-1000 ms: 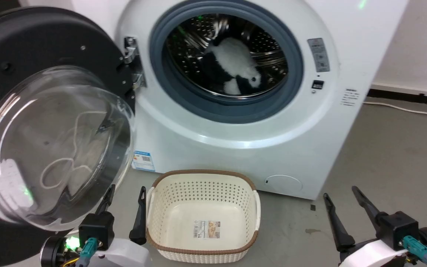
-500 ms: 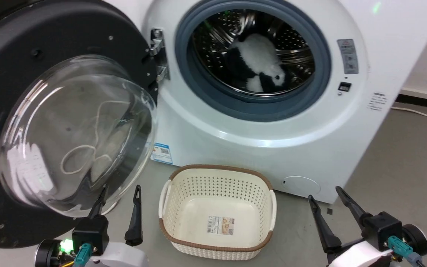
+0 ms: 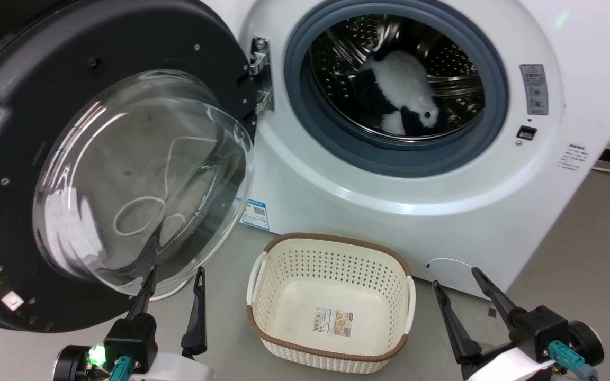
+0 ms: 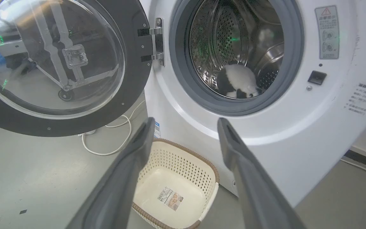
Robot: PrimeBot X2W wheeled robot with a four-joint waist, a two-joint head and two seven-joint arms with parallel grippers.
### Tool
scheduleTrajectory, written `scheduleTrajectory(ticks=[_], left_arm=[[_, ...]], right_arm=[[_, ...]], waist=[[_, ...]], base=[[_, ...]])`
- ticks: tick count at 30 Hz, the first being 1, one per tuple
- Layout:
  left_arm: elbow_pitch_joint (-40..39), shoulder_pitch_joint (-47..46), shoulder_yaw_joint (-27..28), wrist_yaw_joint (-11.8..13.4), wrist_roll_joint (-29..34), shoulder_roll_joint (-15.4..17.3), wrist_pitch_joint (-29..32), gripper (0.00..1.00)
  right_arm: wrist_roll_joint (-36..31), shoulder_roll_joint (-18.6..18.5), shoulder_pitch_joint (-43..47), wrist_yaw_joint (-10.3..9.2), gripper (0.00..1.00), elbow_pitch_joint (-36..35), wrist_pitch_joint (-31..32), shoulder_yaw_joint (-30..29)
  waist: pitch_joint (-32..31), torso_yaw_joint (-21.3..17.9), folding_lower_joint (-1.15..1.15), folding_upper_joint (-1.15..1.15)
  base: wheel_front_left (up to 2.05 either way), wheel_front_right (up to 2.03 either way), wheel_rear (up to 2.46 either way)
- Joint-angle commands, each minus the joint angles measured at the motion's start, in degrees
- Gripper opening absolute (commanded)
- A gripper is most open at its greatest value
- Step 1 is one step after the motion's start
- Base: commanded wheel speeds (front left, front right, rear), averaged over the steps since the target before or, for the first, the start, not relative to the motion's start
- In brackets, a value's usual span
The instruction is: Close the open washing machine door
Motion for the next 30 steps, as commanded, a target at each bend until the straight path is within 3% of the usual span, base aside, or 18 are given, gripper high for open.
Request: scheduleTrajectory(ticks=[1, 30], left_arm=[[-0.3, 0.6, 0.0, 0.0, -0.3, 0.2, -0.6, 1.00], [-1.4, 2.4, -0.2, -0.9, -0.6, 0.4, -4.1, 1.00]], right_arm=[[0.4, -0.3, -0.3, 0.02, 1.00, 0.4, -0.6, 0.3], [1.4, -0.6, 0.4, 0.03, 1.00, 1.7, -4.1, 2.8]], waist=[[0.0, 0.4, 0.00, 0.00], [-0.1, 7.4, 0.00, 0.00]], base=[[0.00, 0.00, 0.00], [0.00, 0.00, 0.00]])
